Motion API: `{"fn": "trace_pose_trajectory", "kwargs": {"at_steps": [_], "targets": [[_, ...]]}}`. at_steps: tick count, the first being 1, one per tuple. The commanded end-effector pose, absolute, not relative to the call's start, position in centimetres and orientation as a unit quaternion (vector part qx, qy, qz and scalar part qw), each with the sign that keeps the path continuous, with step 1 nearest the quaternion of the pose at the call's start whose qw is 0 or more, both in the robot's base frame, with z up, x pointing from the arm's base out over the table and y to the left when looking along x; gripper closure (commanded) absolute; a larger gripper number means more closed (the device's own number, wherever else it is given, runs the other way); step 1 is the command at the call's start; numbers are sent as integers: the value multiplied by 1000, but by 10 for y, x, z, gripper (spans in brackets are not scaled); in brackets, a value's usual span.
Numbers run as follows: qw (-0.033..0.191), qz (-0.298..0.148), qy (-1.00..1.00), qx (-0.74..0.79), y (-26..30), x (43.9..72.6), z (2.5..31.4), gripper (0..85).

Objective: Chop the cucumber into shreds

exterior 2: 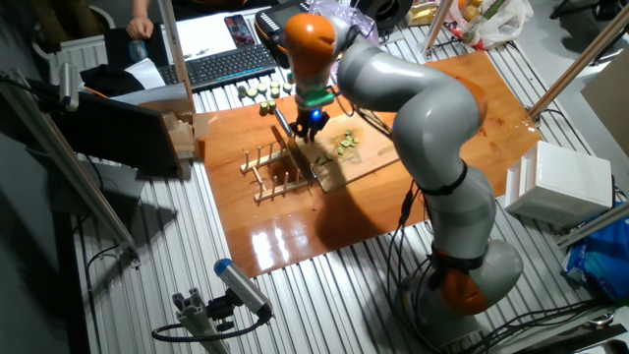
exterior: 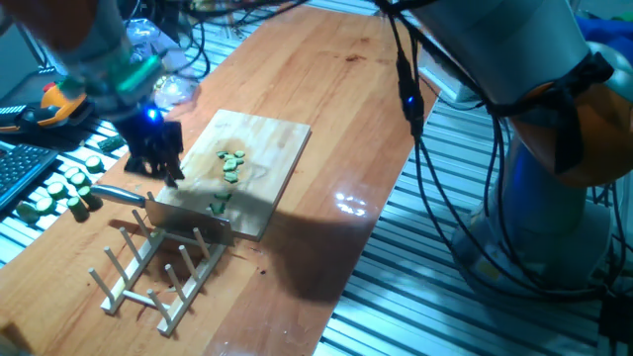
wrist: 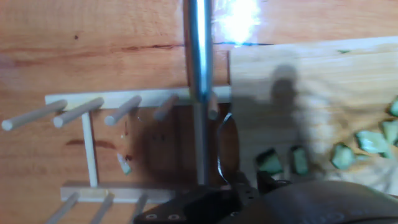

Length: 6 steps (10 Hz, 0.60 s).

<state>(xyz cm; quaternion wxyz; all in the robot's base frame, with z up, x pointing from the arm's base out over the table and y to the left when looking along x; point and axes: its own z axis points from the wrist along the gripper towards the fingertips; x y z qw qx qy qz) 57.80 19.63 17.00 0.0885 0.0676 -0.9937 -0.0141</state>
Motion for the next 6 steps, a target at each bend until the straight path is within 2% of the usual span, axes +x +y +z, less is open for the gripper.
{"fn": "trace_pose_trajectory", "kwargs": {"at_steps": [1,6], "targets": [[86,-15,-993,74,192,578,207,850],[64,-10,-995,82,178,573,216,850]]}}
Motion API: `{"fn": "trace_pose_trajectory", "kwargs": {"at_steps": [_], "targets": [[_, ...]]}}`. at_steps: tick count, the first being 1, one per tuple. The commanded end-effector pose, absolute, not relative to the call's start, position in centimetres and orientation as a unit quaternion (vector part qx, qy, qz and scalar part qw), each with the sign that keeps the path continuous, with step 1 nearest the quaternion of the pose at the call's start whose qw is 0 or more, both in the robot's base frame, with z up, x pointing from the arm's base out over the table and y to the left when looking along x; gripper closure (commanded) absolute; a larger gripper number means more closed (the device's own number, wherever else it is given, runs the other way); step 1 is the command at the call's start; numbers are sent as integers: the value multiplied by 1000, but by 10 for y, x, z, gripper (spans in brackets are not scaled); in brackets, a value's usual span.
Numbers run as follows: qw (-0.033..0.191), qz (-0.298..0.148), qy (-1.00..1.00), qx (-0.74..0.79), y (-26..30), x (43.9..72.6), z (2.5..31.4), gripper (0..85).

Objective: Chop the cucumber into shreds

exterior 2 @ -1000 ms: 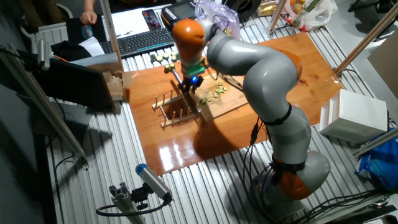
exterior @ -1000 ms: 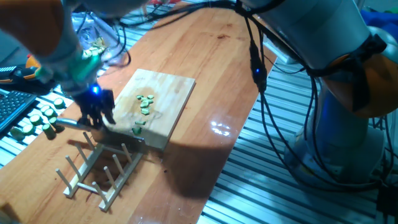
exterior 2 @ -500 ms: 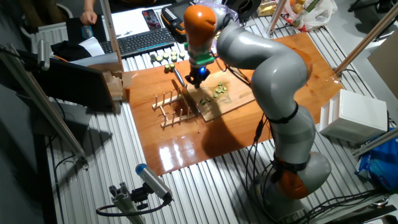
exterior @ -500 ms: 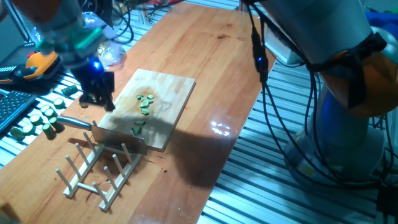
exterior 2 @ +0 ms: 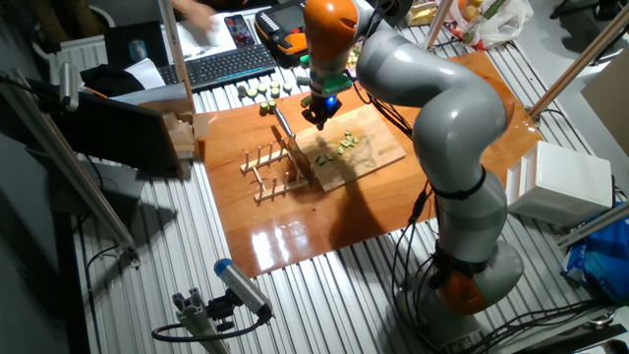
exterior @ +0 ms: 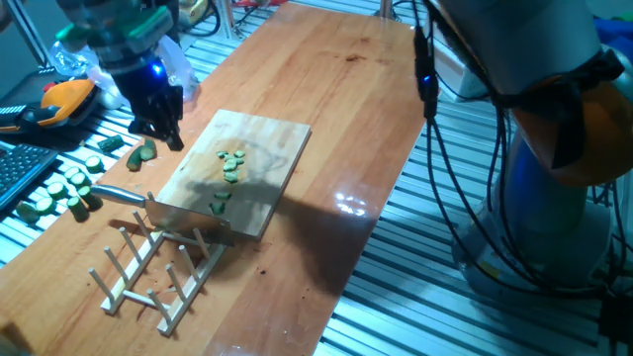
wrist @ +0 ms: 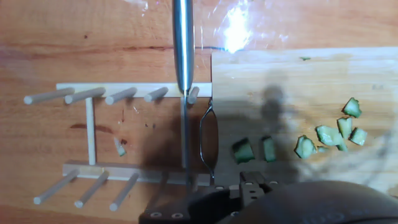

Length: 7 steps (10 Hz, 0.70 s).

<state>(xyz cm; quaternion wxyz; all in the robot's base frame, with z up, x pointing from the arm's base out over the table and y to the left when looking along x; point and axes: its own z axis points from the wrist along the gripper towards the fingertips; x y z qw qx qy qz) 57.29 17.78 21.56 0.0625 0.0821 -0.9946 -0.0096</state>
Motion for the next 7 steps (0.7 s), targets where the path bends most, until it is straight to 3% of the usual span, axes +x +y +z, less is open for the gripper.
{"fn": "trace_pose_trajectory", "kwargs": {"at_steps": [1,7], "targets": [[60,-10,-995,83,178,573,215,850],[54,-1,-995,83,176,571,216,850]]}}
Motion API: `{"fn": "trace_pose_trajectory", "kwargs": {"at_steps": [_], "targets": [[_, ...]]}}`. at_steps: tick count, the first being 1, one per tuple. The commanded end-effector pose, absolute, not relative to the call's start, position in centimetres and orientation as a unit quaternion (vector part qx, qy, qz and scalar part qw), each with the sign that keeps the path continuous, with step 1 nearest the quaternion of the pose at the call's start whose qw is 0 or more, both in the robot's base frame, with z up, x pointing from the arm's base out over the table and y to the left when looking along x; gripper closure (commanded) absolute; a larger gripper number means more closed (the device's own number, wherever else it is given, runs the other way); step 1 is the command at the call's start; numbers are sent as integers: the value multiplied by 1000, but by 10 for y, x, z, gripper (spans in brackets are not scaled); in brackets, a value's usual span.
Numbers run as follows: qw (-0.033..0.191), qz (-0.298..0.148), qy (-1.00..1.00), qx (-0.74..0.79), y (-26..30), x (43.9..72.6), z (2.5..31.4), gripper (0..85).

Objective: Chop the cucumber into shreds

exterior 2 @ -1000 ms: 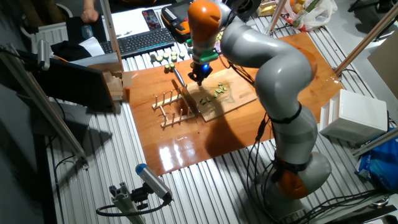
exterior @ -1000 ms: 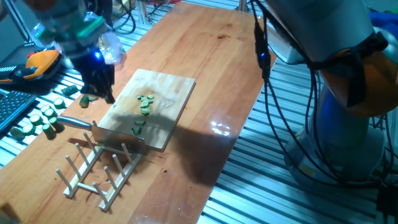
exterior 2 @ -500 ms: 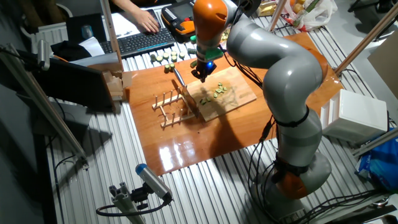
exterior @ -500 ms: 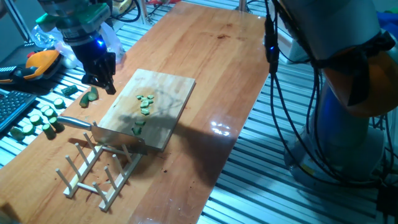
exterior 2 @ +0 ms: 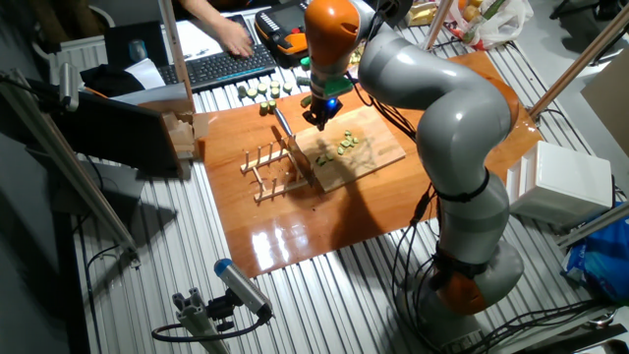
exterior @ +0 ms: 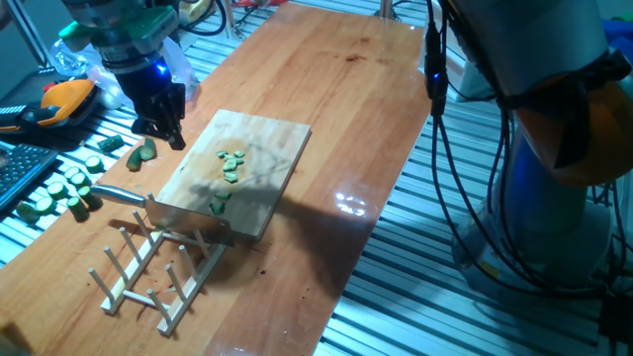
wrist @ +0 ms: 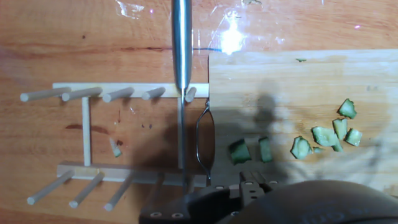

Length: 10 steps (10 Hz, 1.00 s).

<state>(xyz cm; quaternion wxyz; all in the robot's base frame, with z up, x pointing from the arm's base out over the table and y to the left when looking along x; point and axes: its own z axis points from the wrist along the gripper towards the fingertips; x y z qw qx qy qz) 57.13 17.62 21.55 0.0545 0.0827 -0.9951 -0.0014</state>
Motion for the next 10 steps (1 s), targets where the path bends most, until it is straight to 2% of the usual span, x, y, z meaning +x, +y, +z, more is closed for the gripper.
{"fn": "trace_pose_trajectory", "kwargs": {"at_steps": [1,10], "targets": [[54,0,-995,82,176,571,216,850],[56,5,-995,85,173,573,219,850]]}}
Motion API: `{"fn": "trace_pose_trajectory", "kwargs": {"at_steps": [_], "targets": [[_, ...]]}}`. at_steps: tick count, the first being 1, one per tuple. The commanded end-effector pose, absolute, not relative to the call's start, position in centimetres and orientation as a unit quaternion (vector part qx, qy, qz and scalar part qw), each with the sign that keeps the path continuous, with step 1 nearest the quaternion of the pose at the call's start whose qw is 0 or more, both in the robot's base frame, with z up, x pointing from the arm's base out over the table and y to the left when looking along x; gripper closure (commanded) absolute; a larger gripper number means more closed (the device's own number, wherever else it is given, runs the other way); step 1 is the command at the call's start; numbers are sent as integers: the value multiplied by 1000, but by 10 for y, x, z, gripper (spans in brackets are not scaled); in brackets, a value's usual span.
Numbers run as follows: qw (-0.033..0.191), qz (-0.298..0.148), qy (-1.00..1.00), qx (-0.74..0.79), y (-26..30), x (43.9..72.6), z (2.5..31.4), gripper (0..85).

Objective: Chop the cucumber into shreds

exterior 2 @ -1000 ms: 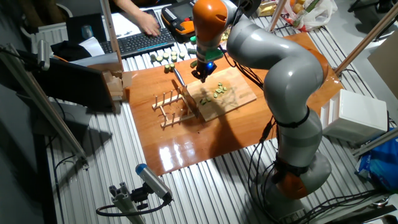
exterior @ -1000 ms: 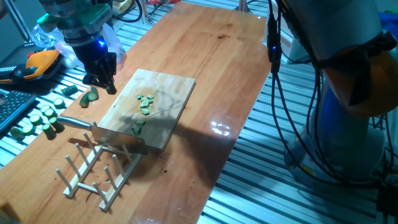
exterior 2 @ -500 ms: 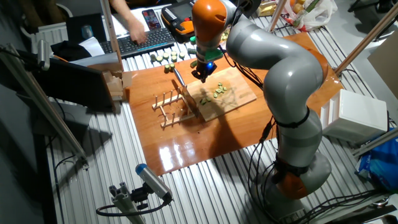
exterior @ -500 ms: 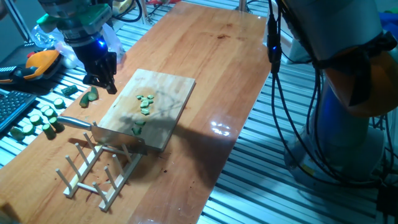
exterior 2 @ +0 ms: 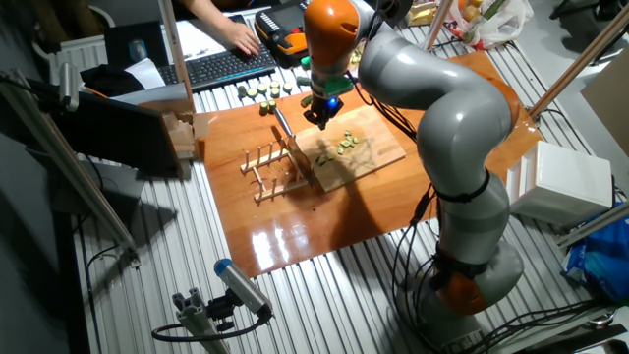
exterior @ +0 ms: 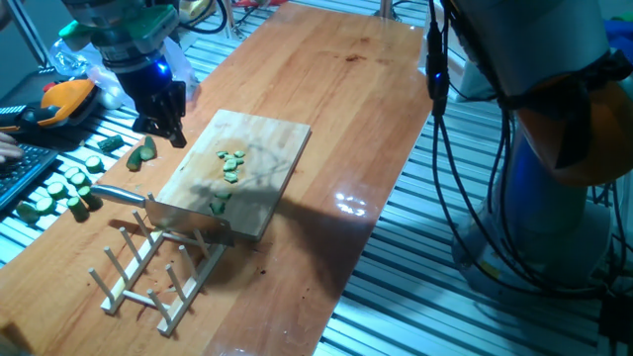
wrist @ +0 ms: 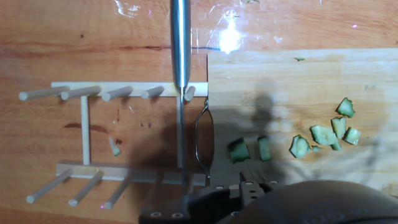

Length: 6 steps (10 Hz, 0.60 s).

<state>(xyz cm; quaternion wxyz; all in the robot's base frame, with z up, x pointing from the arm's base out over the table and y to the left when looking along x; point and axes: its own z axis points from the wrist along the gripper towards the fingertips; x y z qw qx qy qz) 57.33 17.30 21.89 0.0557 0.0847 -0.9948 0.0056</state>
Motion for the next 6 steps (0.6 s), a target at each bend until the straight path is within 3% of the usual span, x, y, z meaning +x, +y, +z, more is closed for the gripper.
{"fn": "trace_pose_trajectory", "kwargs": {"at_steps": [1,6], "targets": [[56,7,-995,85,171,574,219,850],[61,8,-995,84,173,574,219,850]]}}
